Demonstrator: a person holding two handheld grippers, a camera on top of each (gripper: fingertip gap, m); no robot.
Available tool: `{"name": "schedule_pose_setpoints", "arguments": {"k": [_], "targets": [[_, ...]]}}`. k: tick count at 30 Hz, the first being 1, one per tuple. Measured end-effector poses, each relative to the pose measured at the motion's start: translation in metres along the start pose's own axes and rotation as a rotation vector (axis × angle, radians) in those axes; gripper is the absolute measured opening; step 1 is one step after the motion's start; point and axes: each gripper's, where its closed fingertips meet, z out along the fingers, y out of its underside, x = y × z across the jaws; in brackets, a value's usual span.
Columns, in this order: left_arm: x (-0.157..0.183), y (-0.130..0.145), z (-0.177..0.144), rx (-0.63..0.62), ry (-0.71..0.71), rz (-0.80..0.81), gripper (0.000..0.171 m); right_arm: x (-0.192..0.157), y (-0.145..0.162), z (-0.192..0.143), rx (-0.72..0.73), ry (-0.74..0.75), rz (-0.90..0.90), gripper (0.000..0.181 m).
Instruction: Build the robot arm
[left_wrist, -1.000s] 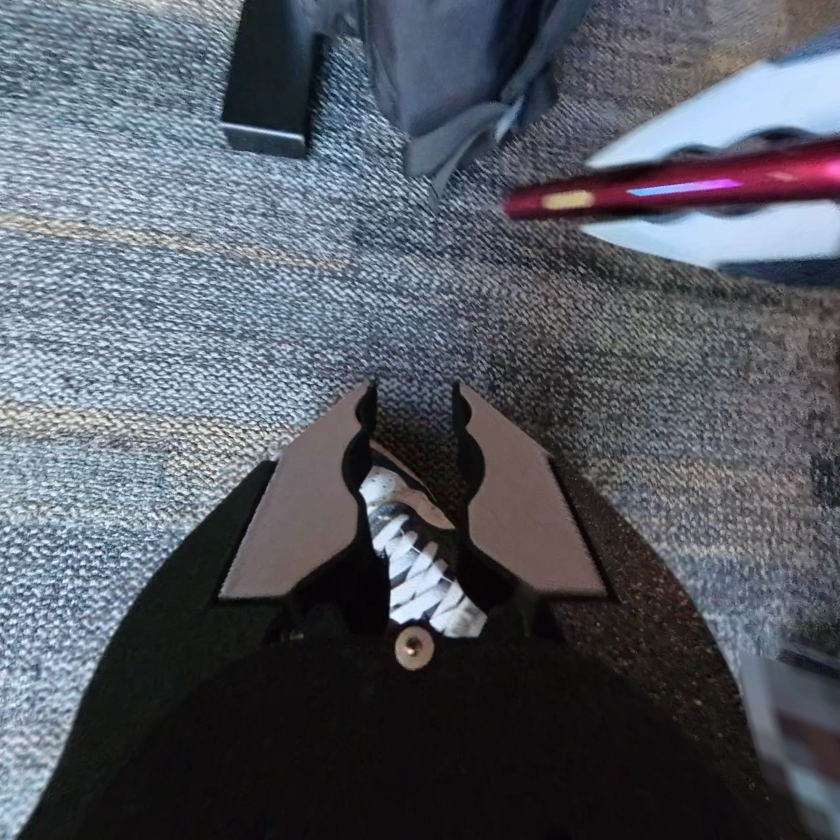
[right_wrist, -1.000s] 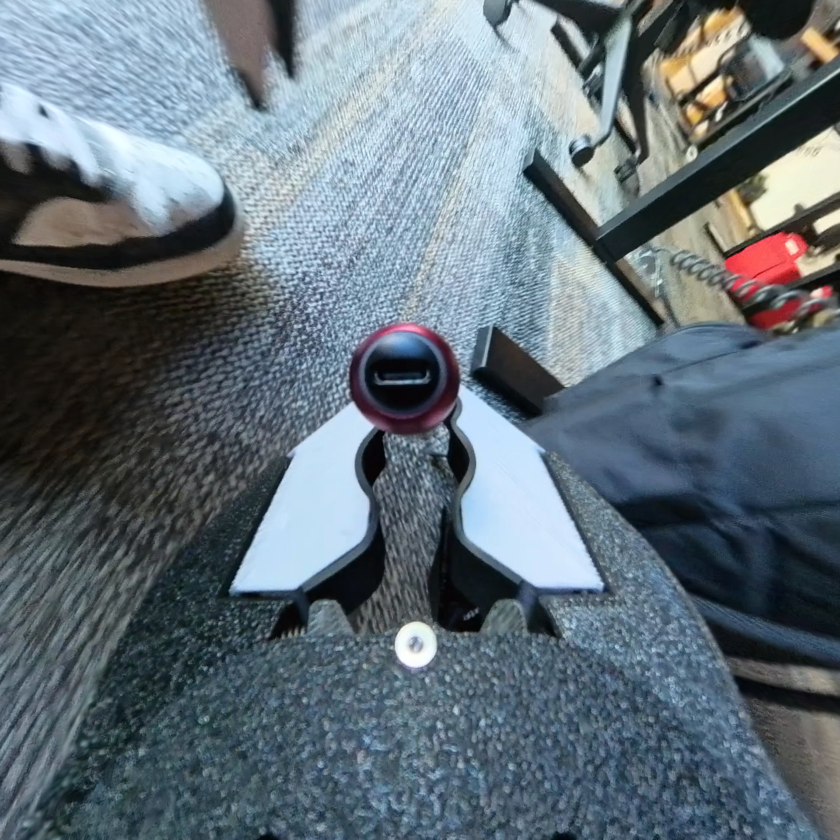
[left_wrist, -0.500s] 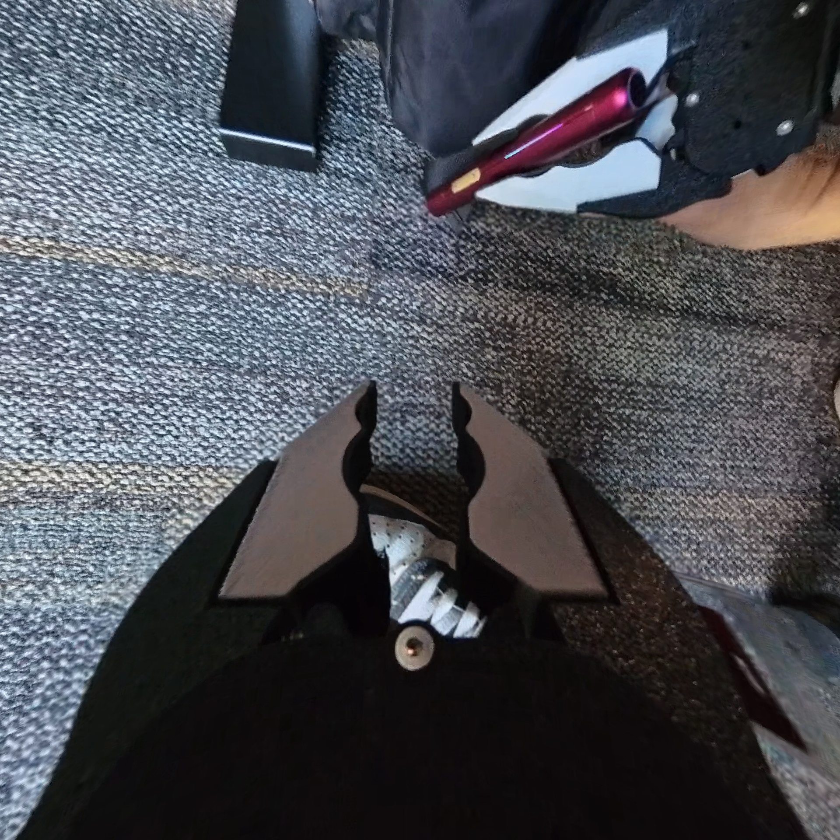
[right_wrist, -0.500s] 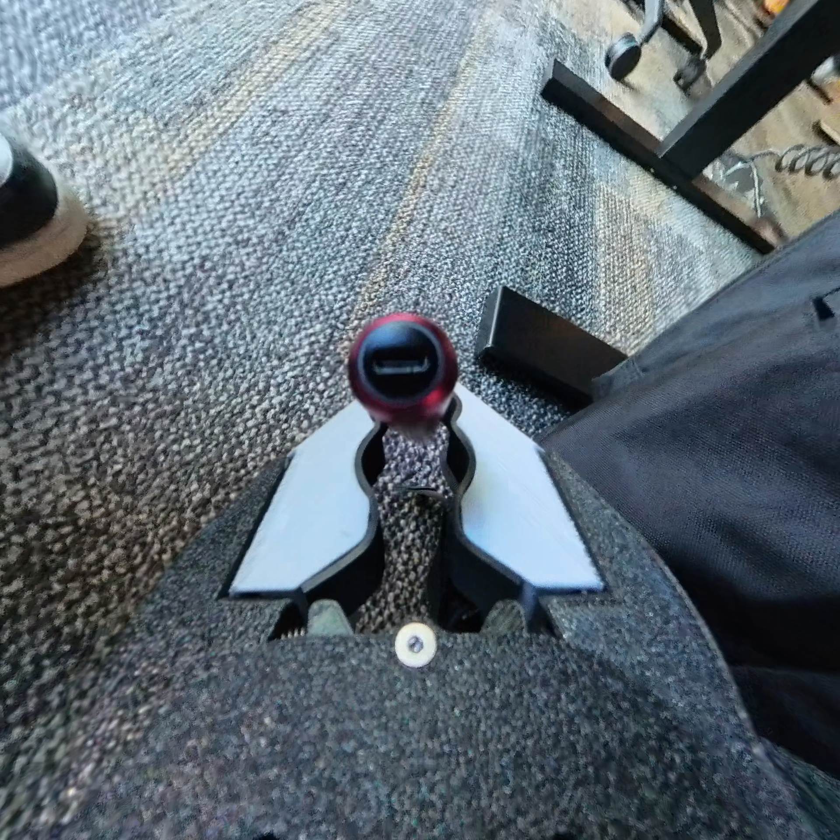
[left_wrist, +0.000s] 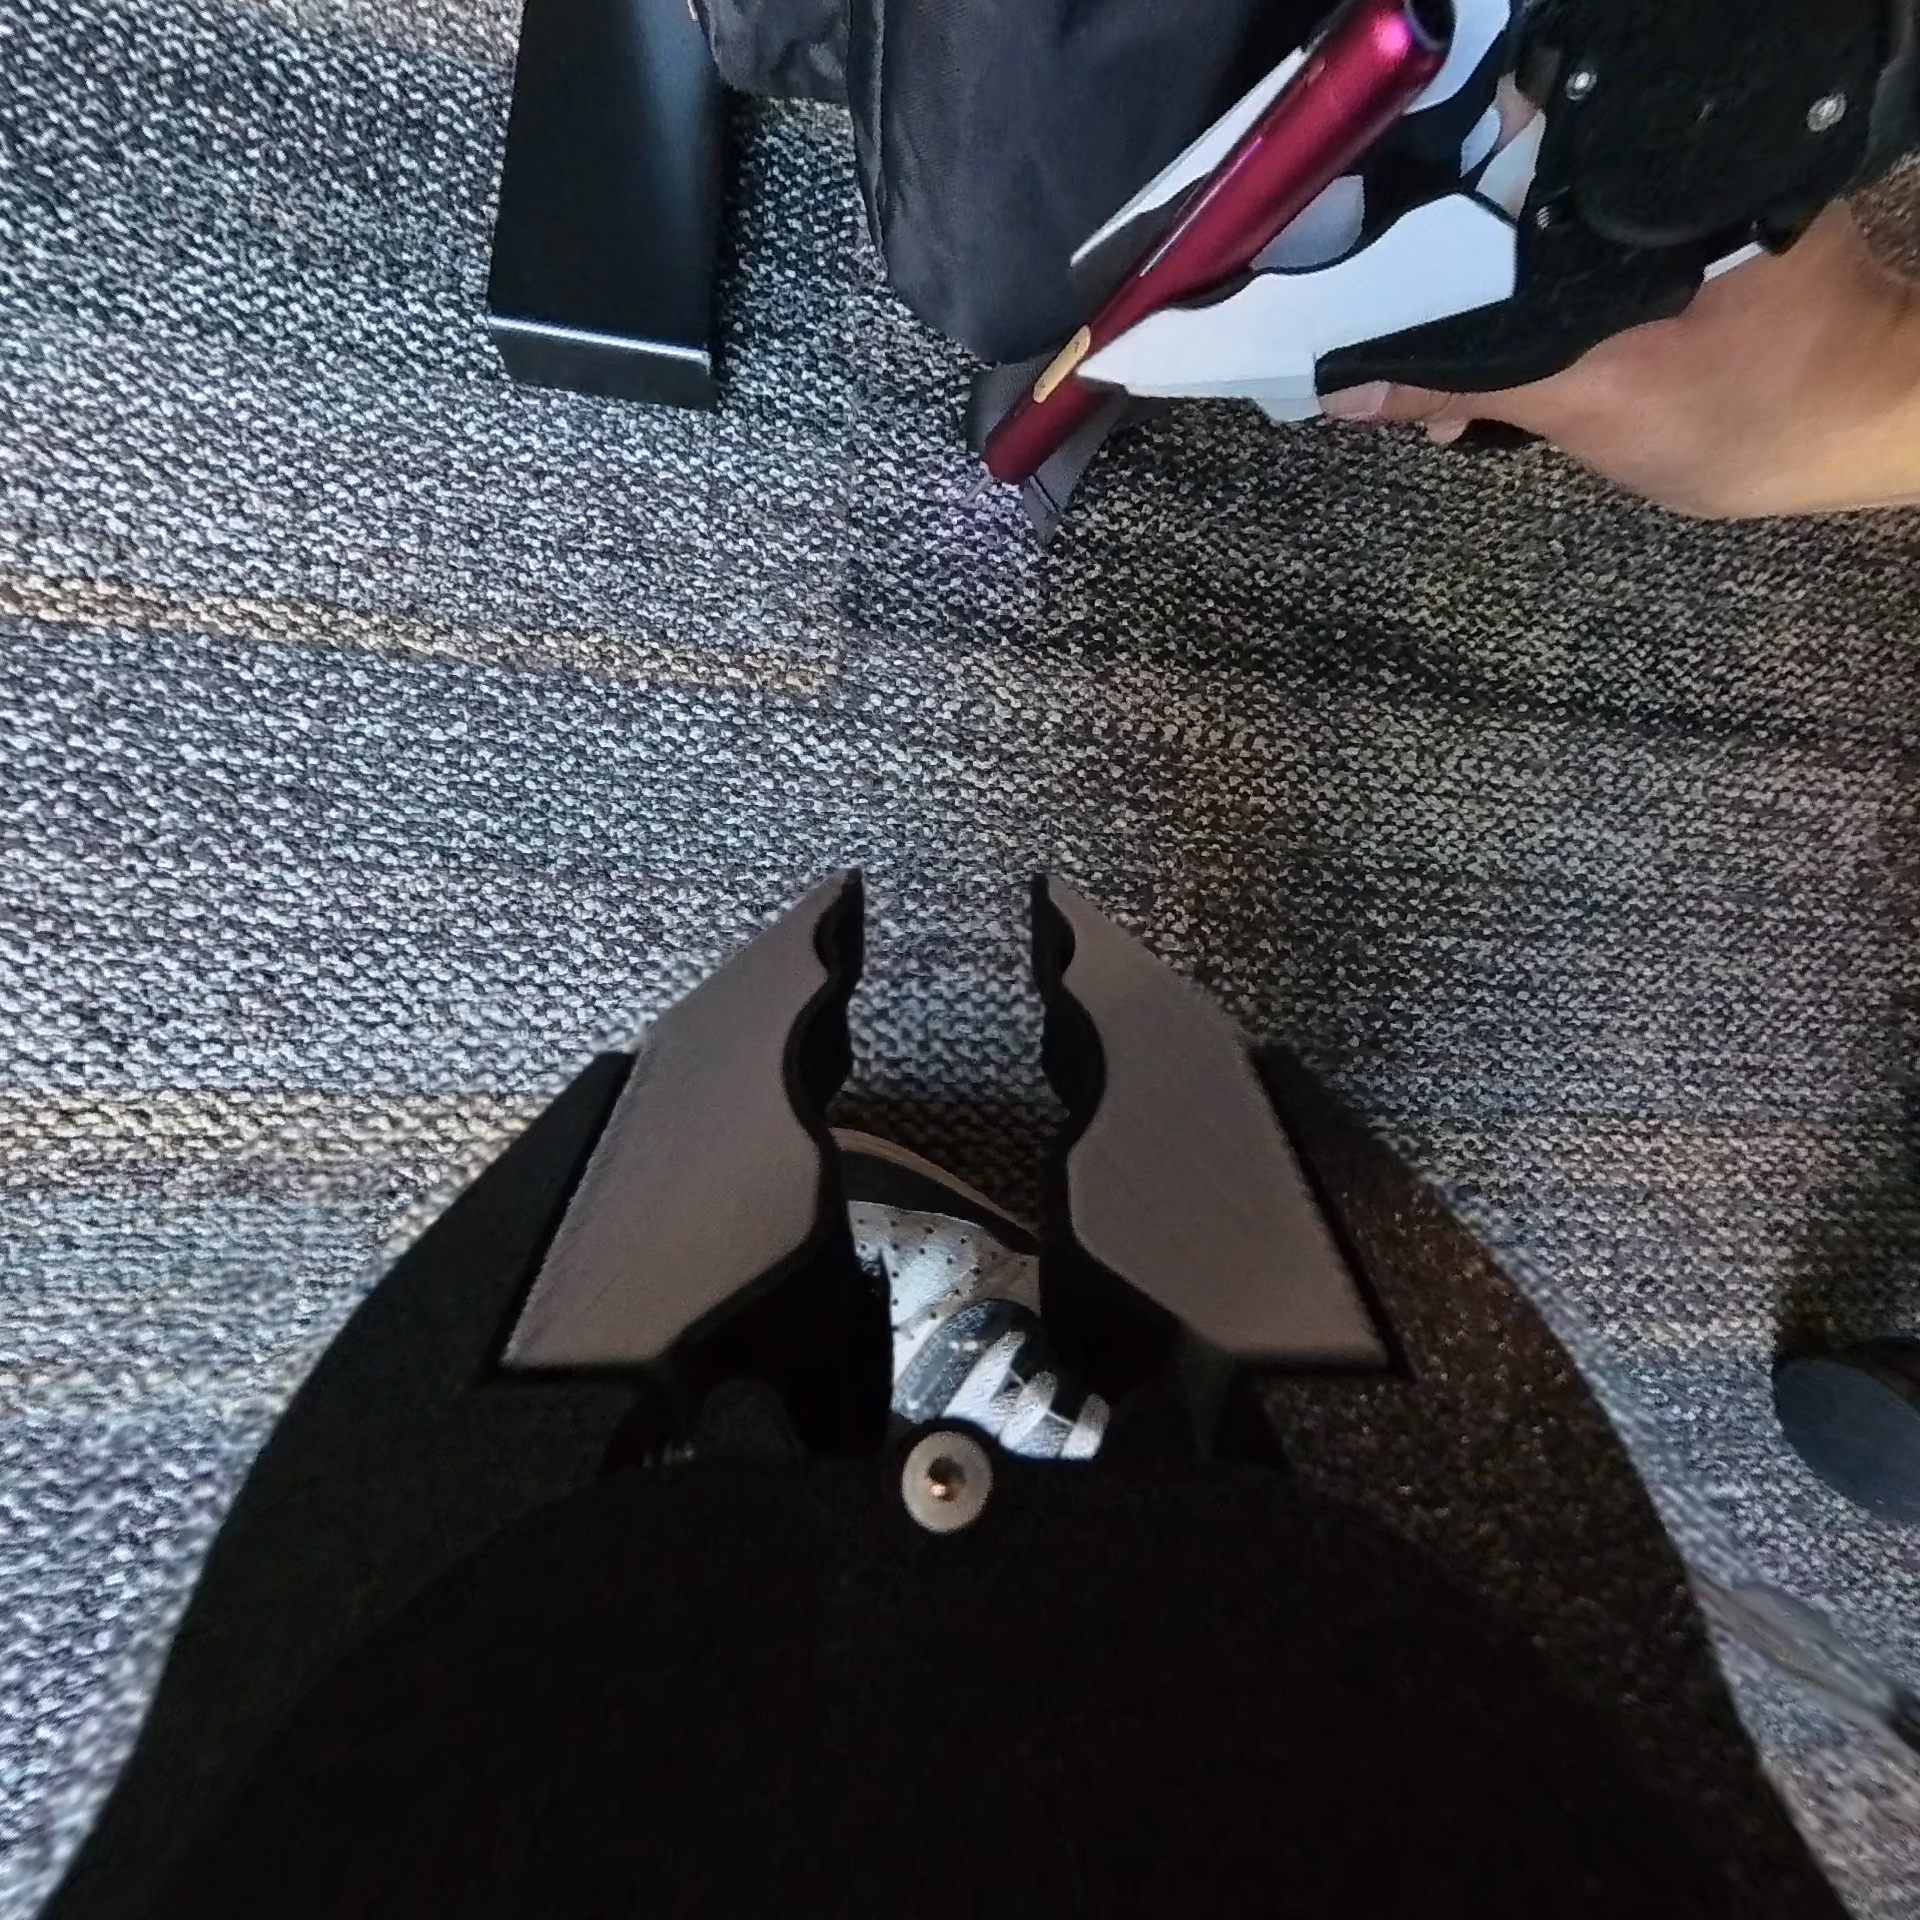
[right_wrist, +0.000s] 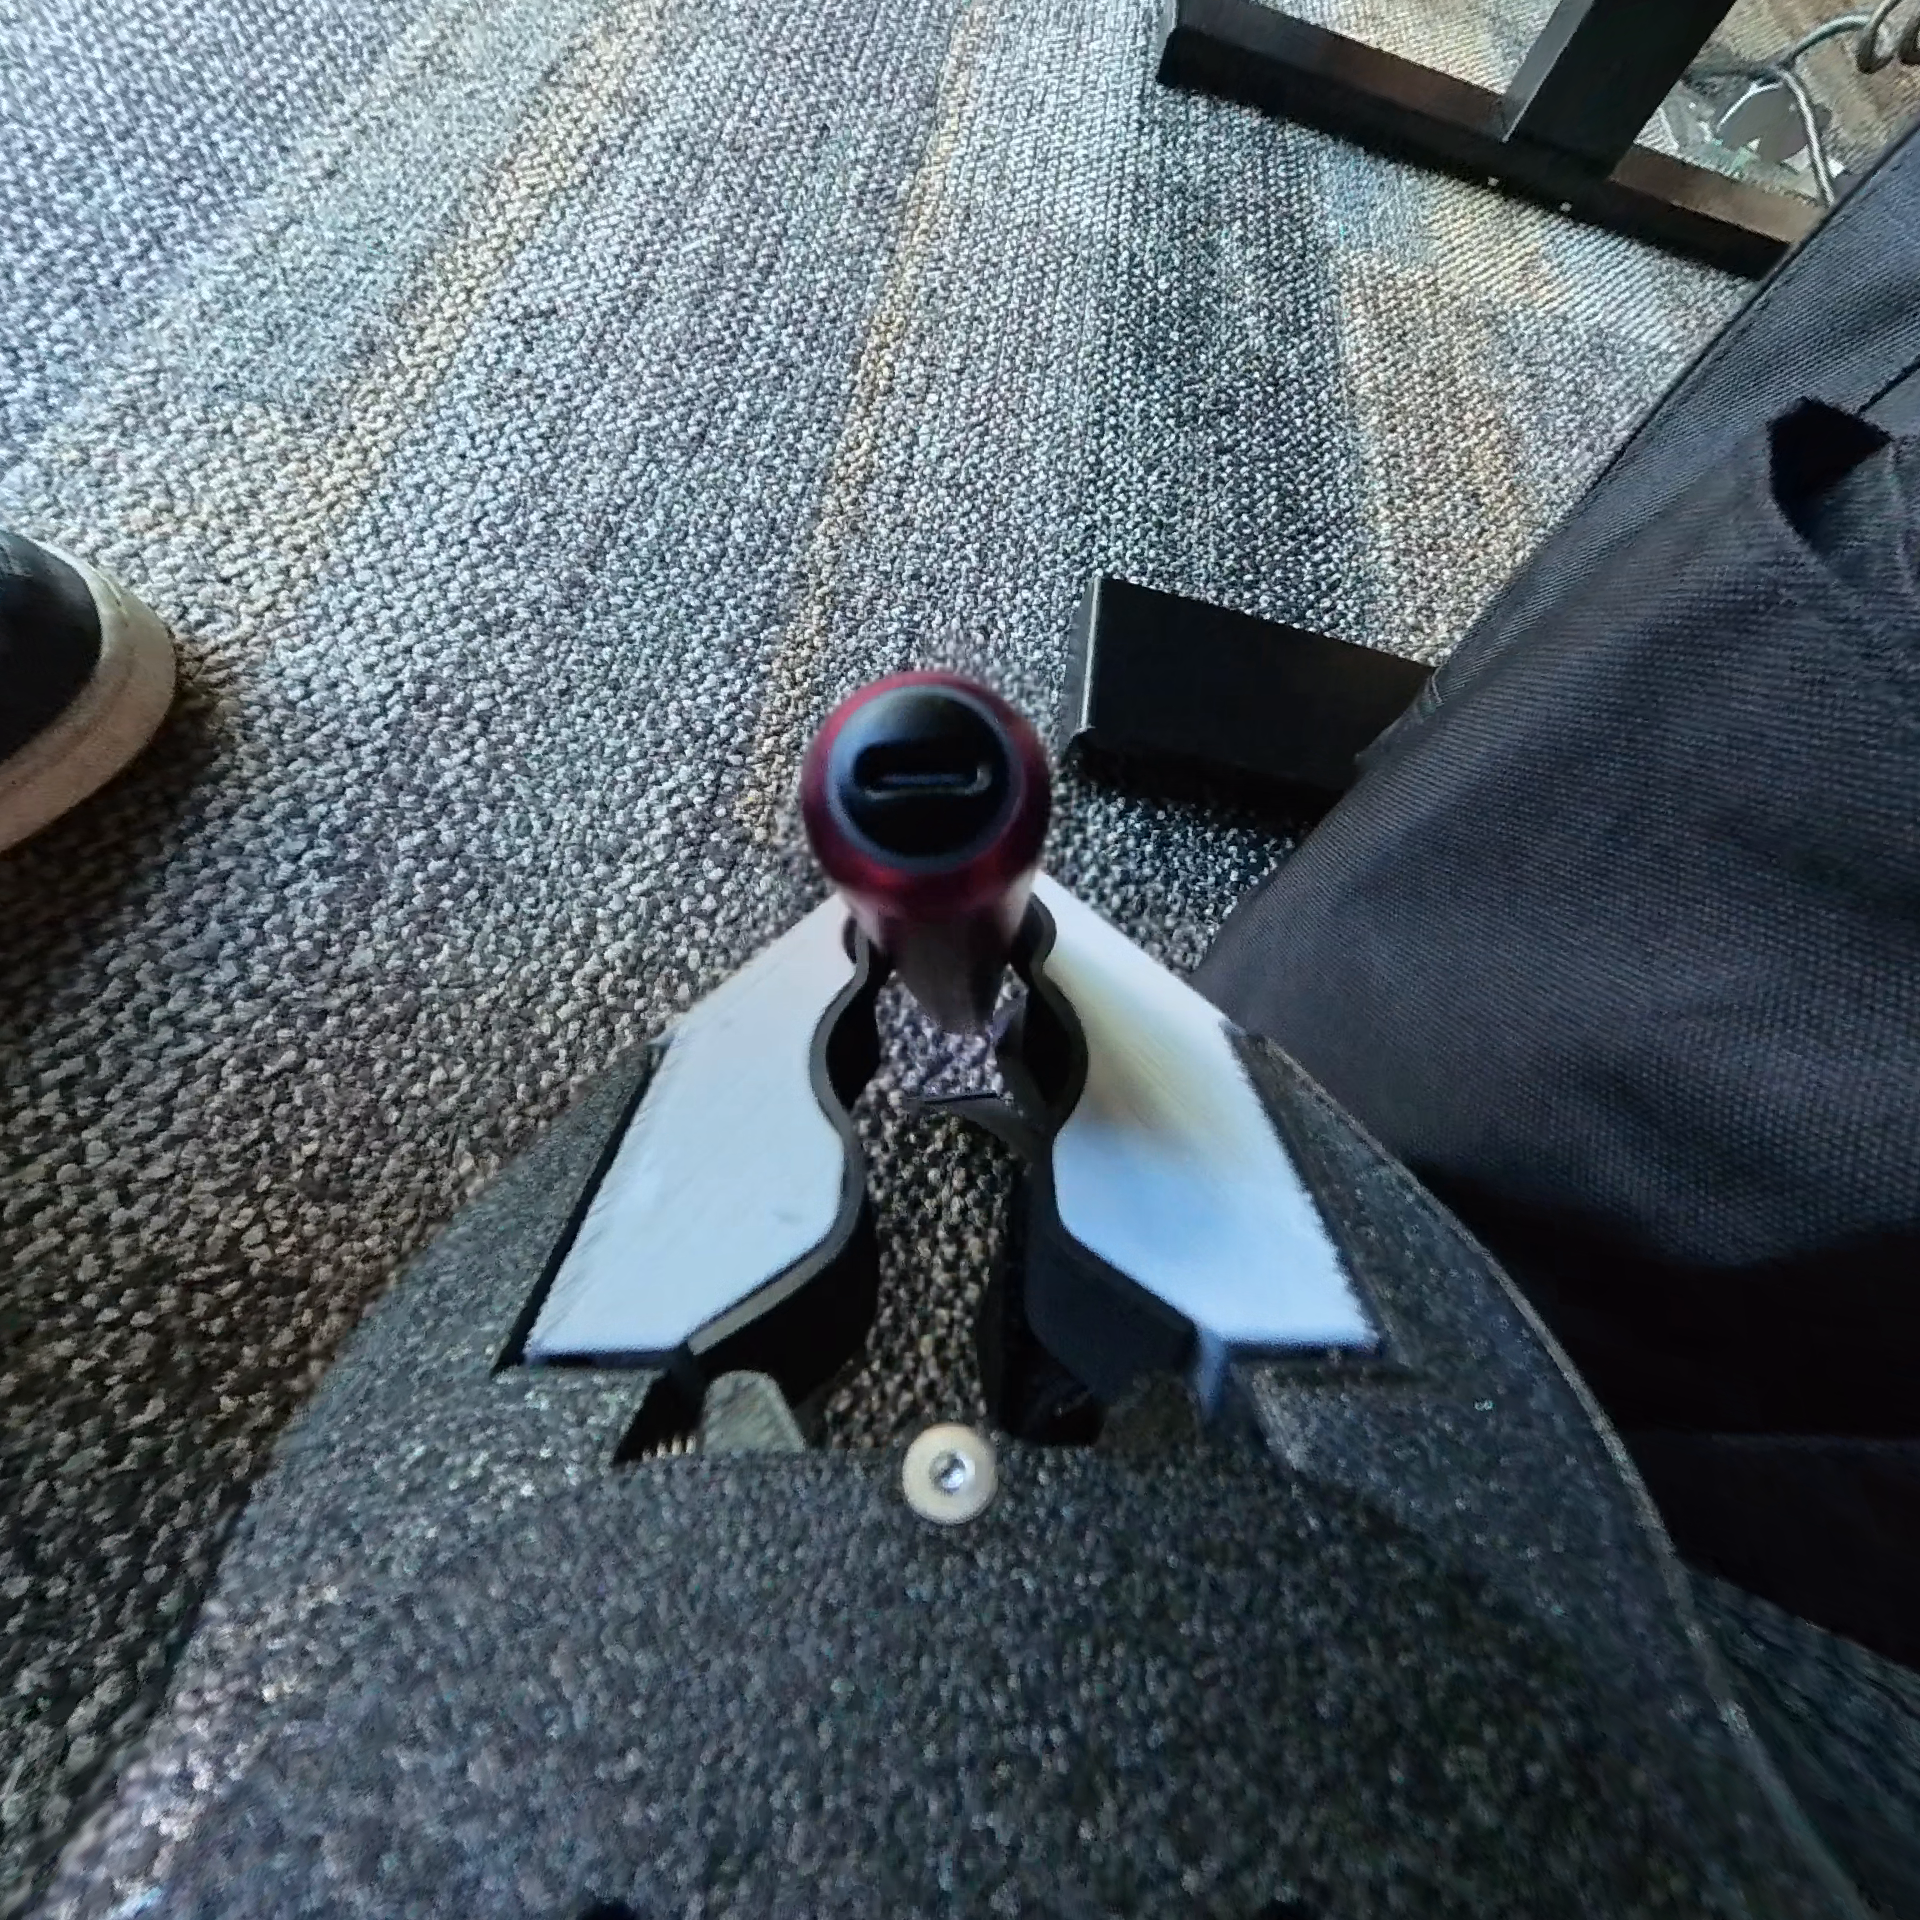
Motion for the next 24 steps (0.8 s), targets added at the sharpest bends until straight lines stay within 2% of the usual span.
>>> {"name": "schedule_pose_setpoints", "arguments": {"k": [11,15,17,19,22,24], "targets": [[-0.004,-0.001,-0.001,-0.004,0.0,-0.012,0.032,0.004,0.004,0.001,-0.02,-0.01,0.053,0.021],[-0.01,-0.007,-0.003,0.011,-0.028,0.011,0.032,0.004,-0.009,-0.009,-0.002,-0.027,0.11,0.021],[-0.017,-0.016,-0.006,0.028,-0.053,0.029,0.032,0.004,-0.031,-0.021,0.021,-0.047,0.144,0.021],[-0.022,-0.03,-0.014,0.056,-0.07,0.016,0.032,0.004,-0.068,-0.041,0.075,-0.055,0.171,0.021],[-0.03,-0.054,-0.043,0.128,-0.102,-0.02,0.032,-0.007,-0.144,-0.078,0.166,-0.089,0.139,0.021],[-0.031,-0.072,-0.078,0.186,-0.067,-0.117,0.032,-0.031,-0.203,-0.112,0.256,-0.165,0.119,0.022]]}}
